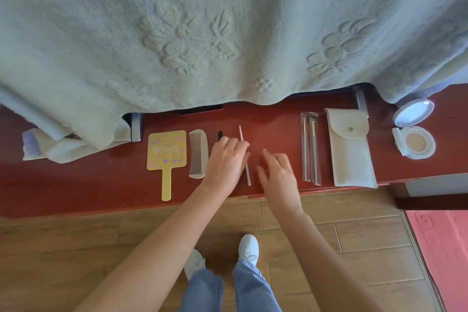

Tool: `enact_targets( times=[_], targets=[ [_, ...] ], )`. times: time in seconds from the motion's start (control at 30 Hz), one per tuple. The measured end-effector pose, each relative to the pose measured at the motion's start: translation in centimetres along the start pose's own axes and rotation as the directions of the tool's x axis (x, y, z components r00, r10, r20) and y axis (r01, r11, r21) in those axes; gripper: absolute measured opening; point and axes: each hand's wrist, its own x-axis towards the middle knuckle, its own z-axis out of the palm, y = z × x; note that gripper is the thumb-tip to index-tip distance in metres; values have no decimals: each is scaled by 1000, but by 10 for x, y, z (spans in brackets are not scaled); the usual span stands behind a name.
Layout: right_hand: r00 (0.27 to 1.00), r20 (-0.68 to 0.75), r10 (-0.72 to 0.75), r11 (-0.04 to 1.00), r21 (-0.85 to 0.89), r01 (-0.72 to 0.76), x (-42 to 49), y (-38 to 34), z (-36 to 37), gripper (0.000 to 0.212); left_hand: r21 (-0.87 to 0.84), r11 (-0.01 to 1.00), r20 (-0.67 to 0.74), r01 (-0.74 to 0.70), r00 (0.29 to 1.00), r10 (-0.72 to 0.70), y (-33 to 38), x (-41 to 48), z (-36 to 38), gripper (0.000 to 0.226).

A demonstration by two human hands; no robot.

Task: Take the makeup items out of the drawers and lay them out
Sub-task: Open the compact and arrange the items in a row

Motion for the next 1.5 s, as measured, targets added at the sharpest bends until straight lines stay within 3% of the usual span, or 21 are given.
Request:
enact_targets(
  times=[0.13,0.33,0.47,0.57,0.73,0.93,1.2,1.5],
  targets=[
    [987,-148,55,988,-132,-75,4,33,-28,41,-55,984,71,-171,982,175,21,5,4,25],
    [993,-95,68,956,-280,-92,6,57,-36,45,-85,968,201,-237,947,249,61,-26,15,41],
    [995,-99,20,964,-262,-45,1,57,-31,43,-19,980,281,-200,939,197,70,-51,19,48],
    [990,-133,-46,954,-300,4,-2,54,-33,41,26,990,262,-136,957,124,66,-58,15,47],
    [994,-108,32,959,-278,-61,-3,54,-30,41,78,993,268,-85,962,61,51,-59,10,46],
    [990,-58,-126,964,-244,108,-6,34,-15,41,124,992,331,-4,943,-38,41,-62,4,54],
    [971,21,-239,948,-209,238,-10,21,0,43,171,982,315,84,940,-135,14,-59,-3,68],
    [980,37,-195,961,-193,198,-9,22,5,39,183,972,330,145,923,-200,-4,-54,-8,84]
  ],
)
